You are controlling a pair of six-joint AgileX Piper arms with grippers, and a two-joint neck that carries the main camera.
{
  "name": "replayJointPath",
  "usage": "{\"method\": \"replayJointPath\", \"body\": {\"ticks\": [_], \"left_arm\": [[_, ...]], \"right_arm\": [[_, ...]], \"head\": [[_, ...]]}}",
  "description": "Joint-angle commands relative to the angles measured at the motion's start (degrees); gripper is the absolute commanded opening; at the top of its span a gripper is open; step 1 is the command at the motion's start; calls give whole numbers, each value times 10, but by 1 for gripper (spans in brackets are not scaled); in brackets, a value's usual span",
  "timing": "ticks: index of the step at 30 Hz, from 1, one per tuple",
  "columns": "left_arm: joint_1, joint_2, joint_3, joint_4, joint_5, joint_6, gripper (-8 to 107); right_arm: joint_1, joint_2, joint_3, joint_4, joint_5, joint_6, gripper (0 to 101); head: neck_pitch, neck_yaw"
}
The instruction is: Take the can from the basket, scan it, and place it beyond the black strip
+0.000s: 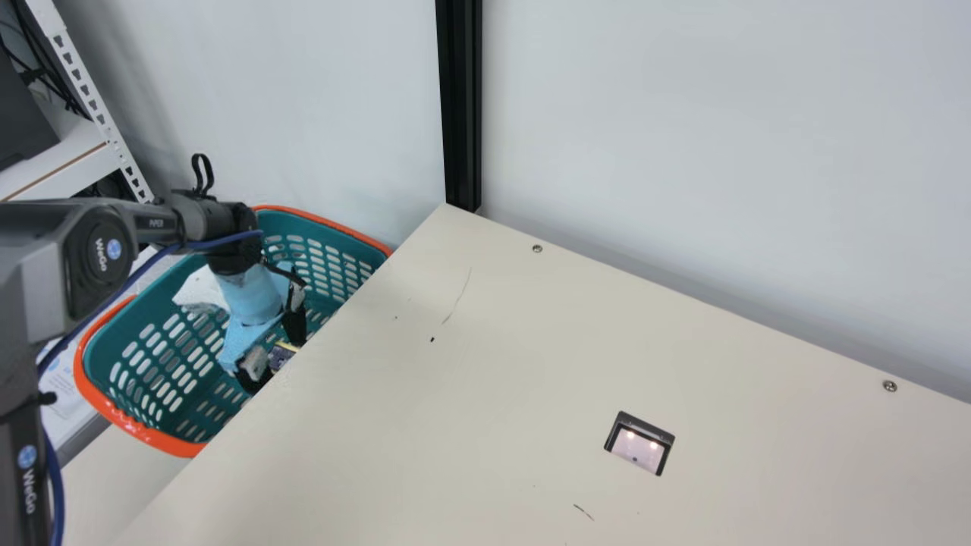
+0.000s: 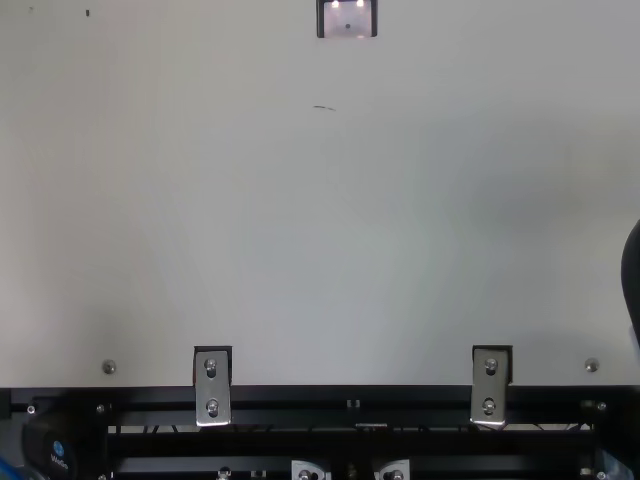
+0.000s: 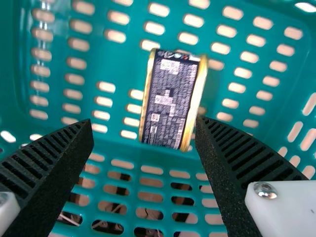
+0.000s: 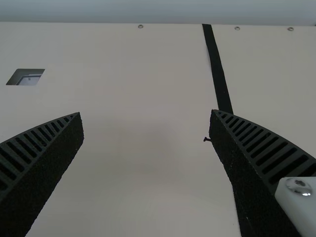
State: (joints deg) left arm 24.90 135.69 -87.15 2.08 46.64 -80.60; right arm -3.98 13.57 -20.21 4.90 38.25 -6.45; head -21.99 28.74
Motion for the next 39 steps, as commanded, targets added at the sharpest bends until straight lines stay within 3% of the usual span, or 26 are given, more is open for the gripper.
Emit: {"method": "replayJointPath", "body": {"ticks": [1, 13, 25, 39], "left_arm": [[-3, 5, -9, 17, 7, 1, 90], [-12, 50, -50, 62, 41, 44, 90], [-12, 95, -87, 54, 31, 81, 90], [-10, 17, -17, 30, 17, 116, 90]], "right_arm": [[0, 0, 0, 0, 0, 0, 101], [0, 0, 0, 0, 0, 0, 101], [0, 0, 0, 0, 0, 0, 101], [0, 0, 0, 0, 0, 0, 101]], "head": [[-26, 14], [-26, 14], [-26, 14], [-26, 14]]}}
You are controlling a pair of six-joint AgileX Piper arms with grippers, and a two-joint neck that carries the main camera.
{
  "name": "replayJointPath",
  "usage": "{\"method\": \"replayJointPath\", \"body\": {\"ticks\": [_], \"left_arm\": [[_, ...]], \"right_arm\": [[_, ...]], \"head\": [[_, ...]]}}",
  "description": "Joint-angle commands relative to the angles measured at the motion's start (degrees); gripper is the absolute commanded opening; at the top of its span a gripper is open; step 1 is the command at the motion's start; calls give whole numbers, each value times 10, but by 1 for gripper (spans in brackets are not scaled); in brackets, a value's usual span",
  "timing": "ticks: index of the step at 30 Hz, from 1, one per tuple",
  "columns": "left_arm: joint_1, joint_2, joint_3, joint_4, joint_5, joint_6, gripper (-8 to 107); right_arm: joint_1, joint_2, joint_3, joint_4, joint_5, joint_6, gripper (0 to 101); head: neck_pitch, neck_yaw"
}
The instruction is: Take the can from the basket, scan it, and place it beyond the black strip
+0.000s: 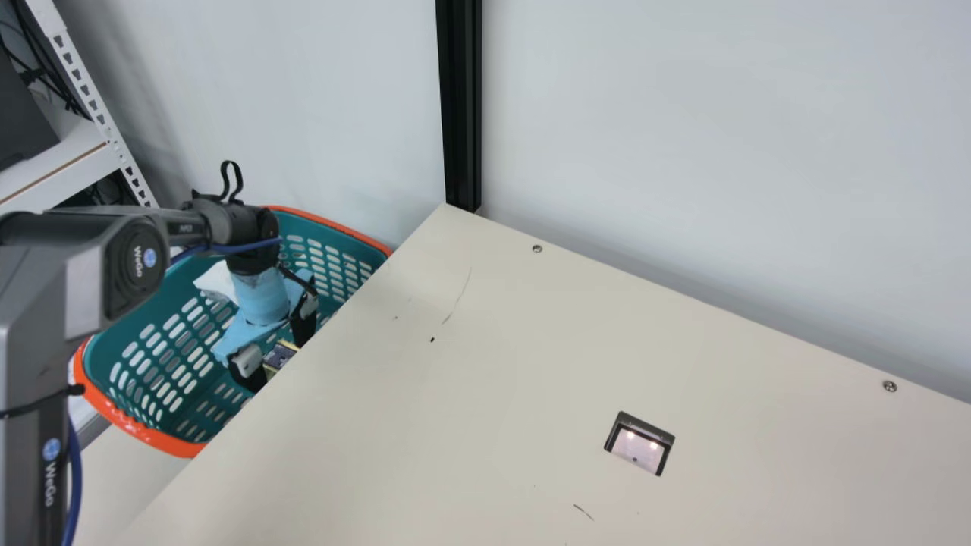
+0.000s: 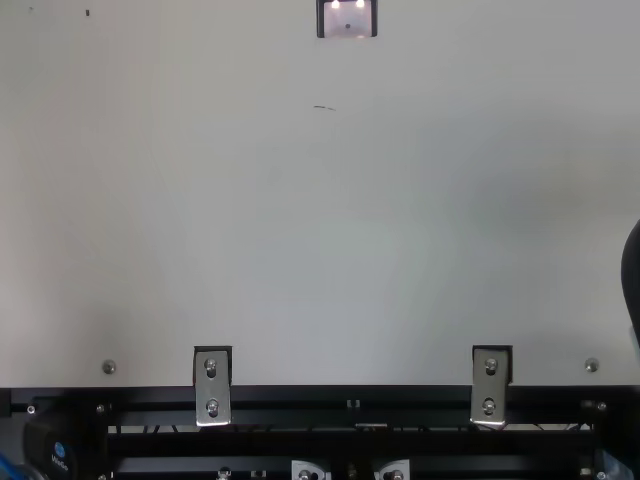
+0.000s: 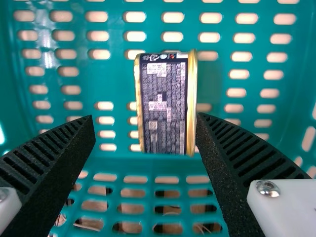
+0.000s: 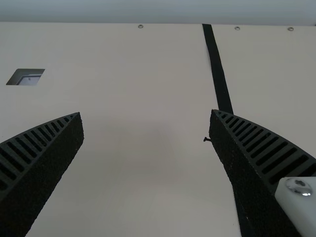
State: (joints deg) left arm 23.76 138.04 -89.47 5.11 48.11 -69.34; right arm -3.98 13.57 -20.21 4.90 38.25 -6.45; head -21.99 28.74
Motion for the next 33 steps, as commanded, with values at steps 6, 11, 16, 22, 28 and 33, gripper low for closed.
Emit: {"method": "replayJointPath", "body": {"ticks": [6, 11, 16, 22, 28, 33], "left_arm": [[6, -27, 31, -7, -9, 15, 90], [11, -23, 29, -13, -30, 12, 90], [14, -8, 16, -24, -50, 3, 90], [13, 20, -3, -28, -57, -11, 90], [10, 48, -19, -29, -60, -18, 90], [9, 71, -35, -31, -67, -18, 90]], "right_arm": [[0, 0, 0, 1, 0, 0, 101], [0, 0, 0, 1, 0, 0, 101], [0, 0, 0, 1, 0, 0, 101], [0, 0, 0, 1, 0, 0, 101], [0, 0, 0, 1, 0, 0, 101], [0, 0, 0, 1, 0, 0, 101]], "head": [[-26, 14], [-26, 14], [-26, 14], [-26, 14], [-26, 14], [-26, 14]]}}
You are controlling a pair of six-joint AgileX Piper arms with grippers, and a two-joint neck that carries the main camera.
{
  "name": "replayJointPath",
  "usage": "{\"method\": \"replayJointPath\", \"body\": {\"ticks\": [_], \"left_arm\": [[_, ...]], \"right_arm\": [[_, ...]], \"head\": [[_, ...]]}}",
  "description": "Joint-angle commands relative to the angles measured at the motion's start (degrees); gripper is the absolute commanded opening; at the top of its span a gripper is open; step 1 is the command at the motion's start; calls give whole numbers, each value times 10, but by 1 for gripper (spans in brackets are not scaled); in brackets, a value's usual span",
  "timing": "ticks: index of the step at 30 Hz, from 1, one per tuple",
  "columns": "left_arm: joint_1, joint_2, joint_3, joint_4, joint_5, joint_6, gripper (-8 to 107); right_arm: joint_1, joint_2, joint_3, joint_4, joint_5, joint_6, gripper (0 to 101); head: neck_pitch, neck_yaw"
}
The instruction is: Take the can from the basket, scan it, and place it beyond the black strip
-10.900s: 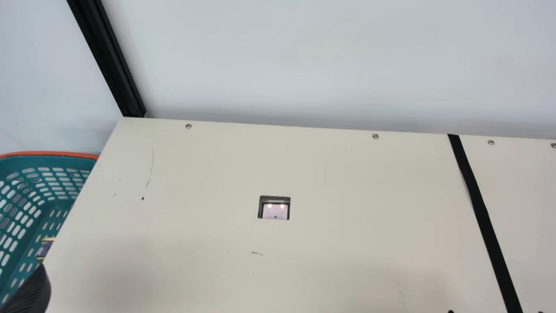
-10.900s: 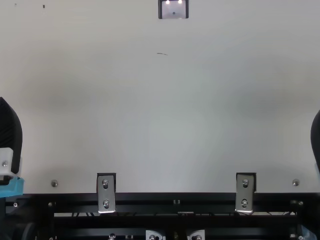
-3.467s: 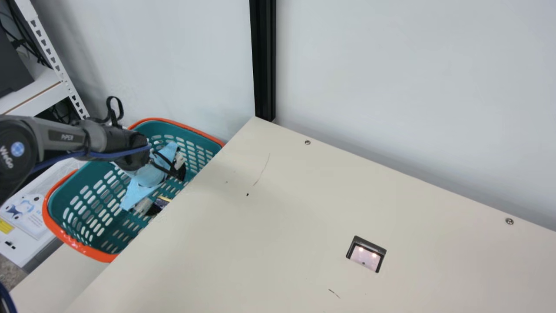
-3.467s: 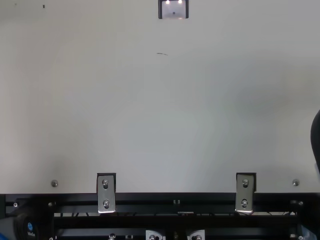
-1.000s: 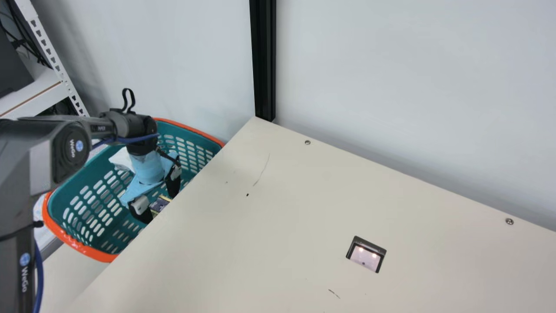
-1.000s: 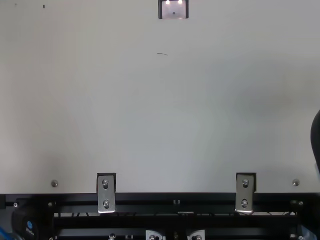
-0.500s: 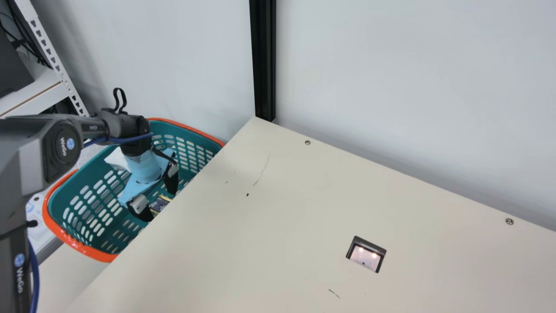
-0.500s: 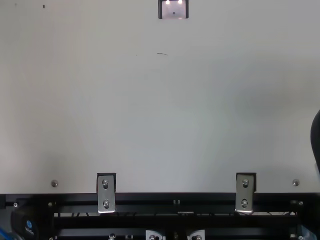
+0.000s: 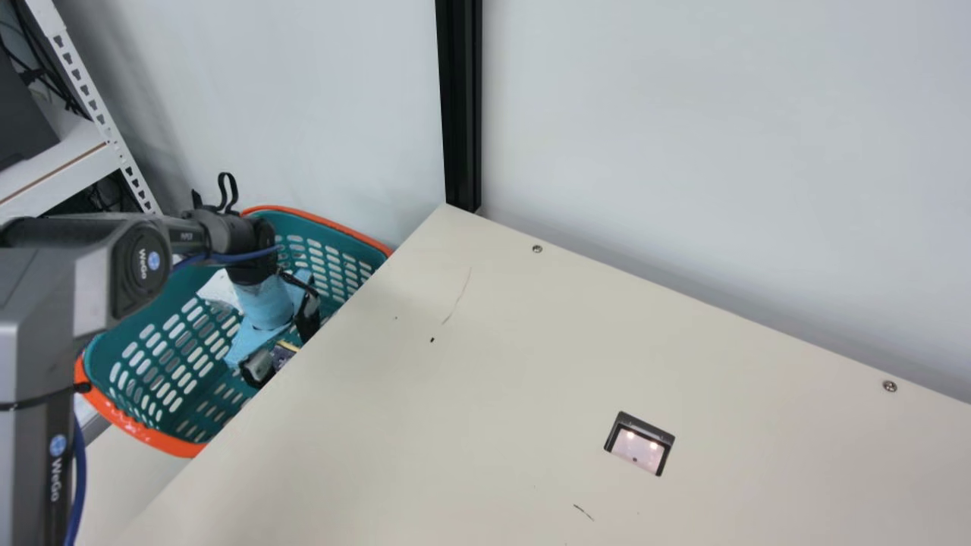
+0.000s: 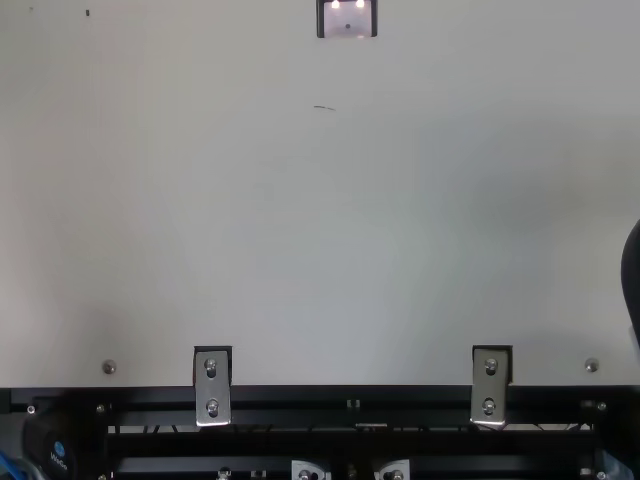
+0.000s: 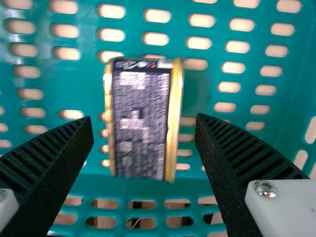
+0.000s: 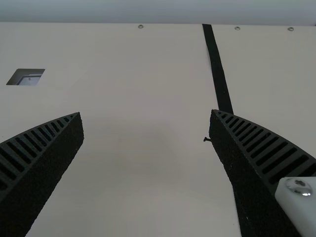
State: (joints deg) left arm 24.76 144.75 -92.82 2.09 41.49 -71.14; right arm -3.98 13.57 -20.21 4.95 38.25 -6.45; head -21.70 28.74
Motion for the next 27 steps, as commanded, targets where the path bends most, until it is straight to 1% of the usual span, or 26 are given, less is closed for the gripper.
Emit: {"method": "replayJointPath", "body": {"ticks": [1, 6, 10, 11, 16, 19, 22, 27], "left_arm": [[-1, 9, -6, -1, -2, 0, 90], [3, 30, -25, -3, -2, 5, 90], [8, 48, -45, -8, 9, 15, 90], [9, 52, -51, -10, 12, 19, 10], [15, 68, -71, -21, 22, 41, 10], [17, 64, -72, -24, 22, 49, 10], [16, 46, -58, -27, 15, 55, 10], [14, -13, -9, -36, -1, 65, 10]], "right_arm": [[0, 0, 0, 0, 0, 0, 101], [0, 0, 0, 0, 0, 0, 101], [0, 0, 0, 0, 0, 0, 101], [0, 0, 0, 0, 0, 0, 101], [0, 0, 0, 0, 0, 0, 101], [0, 0, 0, 1, 0, 0, 101], [0, 0, 0, 1, 0, 0, 101], [0, 0, 0, 1, 0, 0, 101]], "head": [[-29, 14], [-29, 14], [-29, 14], [-29, 14], [-29, 14], [-29, 14], [-29, 14], [-29, 14]]}}
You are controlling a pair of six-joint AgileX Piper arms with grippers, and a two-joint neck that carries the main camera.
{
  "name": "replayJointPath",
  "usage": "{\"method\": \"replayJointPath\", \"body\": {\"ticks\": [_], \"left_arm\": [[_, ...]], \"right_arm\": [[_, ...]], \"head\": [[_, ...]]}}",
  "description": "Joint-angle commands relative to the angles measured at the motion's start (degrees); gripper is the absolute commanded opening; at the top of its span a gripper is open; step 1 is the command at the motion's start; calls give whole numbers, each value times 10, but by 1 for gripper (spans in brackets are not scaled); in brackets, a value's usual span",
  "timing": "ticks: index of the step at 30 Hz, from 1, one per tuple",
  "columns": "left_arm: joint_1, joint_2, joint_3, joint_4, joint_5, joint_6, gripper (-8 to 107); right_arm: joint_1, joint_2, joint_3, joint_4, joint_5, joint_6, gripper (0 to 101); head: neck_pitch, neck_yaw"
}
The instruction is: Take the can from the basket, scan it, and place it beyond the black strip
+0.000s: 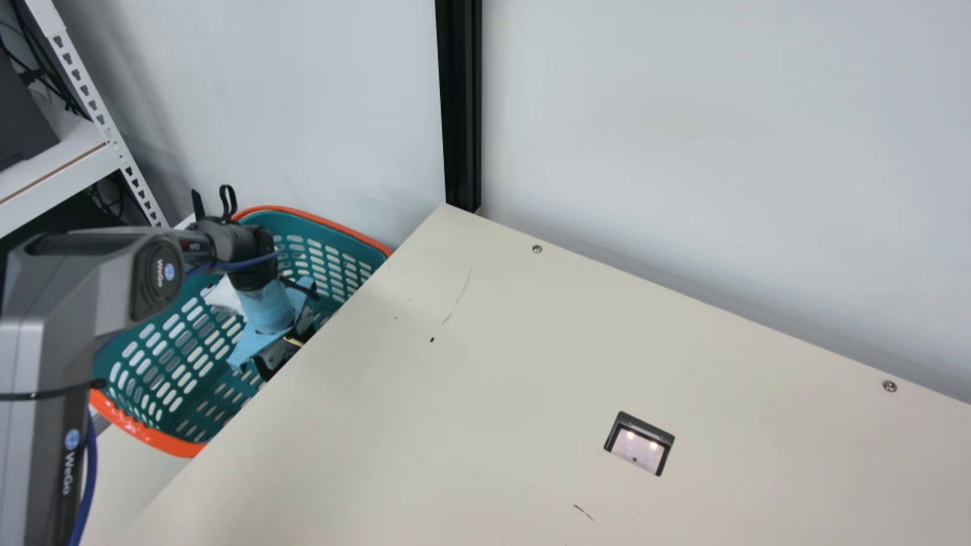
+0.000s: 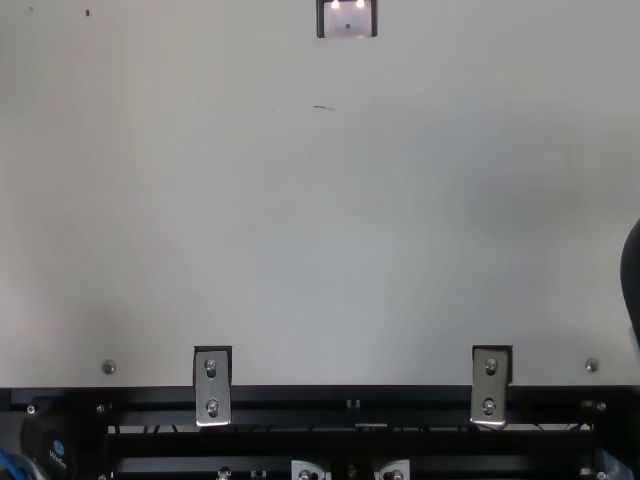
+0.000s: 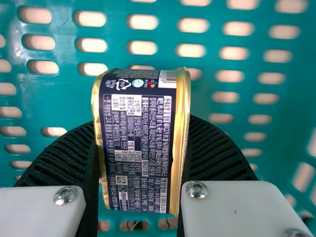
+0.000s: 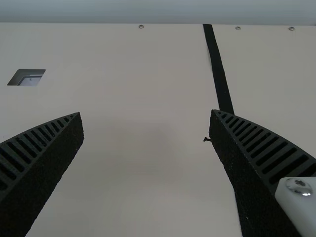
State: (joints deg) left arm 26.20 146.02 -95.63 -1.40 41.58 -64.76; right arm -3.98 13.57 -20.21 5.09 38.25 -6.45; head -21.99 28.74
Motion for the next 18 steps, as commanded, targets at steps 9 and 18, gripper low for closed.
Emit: {"method": "replayJointPath", "body": {"ticks": [9, 18], "left_arm": [[-5, -167, 119, -10, -21, 19, 10], [-9, -301, 173, 19, -17, 11, 10]], "right_arm": [[0, 0, 0, 0, 0, 0, 101], [0, 0, 0, 0, 0, 0, 101]], "head": [[-26, 14], [-26, 14]]}}
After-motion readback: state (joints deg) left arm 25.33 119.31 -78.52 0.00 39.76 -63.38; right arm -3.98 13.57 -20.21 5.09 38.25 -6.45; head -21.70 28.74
